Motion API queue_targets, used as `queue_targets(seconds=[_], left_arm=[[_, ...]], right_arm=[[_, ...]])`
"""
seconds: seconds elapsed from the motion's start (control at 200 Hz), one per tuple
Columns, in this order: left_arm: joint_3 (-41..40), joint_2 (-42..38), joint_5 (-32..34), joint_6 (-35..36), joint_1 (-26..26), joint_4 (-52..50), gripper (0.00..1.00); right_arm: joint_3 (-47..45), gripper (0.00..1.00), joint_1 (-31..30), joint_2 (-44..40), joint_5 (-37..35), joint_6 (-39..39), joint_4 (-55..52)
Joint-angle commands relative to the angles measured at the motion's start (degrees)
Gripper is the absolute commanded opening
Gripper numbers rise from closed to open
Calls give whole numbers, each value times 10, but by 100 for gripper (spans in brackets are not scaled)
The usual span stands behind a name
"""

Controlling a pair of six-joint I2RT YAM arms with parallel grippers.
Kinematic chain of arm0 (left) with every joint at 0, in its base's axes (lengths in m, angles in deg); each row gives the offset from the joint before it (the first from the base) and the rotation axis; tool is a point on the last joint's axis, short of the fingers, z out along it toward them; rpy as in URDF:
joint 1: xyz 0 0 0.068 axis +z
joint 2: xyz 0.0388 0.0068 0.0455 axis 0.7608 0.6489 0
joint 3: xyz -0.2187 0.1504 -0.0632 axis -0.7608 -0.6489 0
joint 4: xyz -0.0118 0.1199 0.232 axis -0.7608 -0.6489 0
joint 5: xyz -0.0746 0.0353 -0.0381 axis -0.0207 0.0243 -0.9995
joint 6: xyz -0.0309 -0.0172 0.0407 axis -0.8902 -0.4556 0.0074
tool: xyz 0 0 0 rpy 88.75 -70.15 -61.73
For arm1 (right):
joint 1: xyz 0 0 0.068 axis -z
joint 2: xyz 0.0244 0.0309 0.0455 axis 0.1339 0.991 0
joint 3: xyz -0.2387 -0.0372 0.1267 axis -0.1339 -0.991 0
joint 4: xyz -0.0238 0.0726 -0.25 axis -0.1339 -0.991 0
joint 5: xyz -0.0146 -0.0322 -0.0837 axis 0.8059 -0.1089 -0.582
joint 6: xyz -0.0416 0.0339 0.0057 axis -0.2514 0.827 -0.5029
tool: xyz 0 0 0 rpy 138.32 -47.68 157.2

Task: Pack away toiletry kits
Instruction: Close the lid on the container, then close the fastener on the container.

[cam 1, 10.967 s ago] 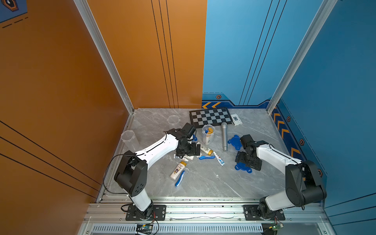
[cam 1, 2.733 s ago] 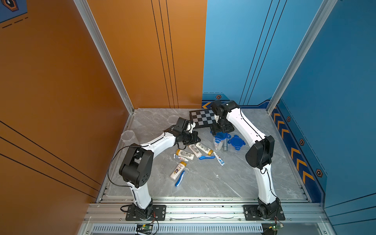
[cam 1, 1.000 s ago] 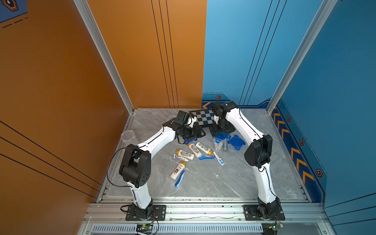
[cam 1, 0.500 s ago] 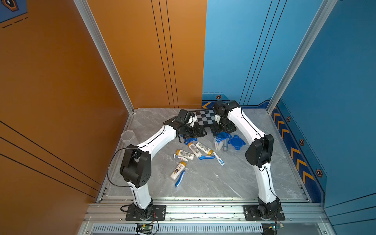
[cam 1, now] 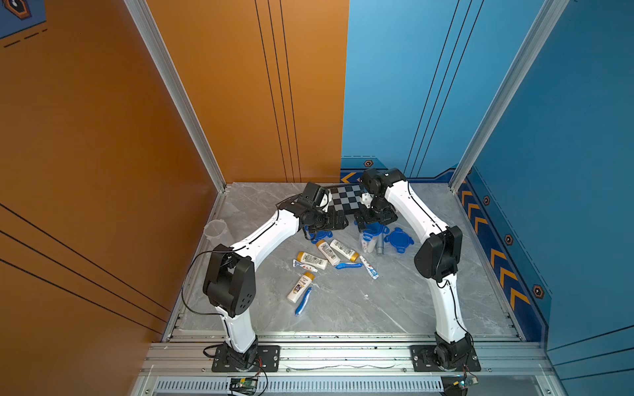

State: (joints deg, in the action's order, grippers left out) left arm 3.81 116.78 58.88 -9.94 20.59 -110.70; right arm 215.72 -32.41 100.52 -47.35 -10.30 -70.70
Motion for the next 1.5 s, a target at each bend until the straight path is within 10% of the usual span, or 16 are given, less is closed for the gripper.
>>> queue_targets(seconds=[0.0,0.666,1.111,1.491], left_arm=[[30,9,-6,23,3,-25,99],[127,61,-30,75,15,-90,100],[357,196,74,194,-55,-210,97],[388,238,103,209,-77,-211,97]], right_arm=[[0,100,3,-28,-11,9,-6],[25,100,6,-75,-31,50,-31],[-350,100,91,-332,91,196,134],[-349,95,101,-269,113,230,210]])
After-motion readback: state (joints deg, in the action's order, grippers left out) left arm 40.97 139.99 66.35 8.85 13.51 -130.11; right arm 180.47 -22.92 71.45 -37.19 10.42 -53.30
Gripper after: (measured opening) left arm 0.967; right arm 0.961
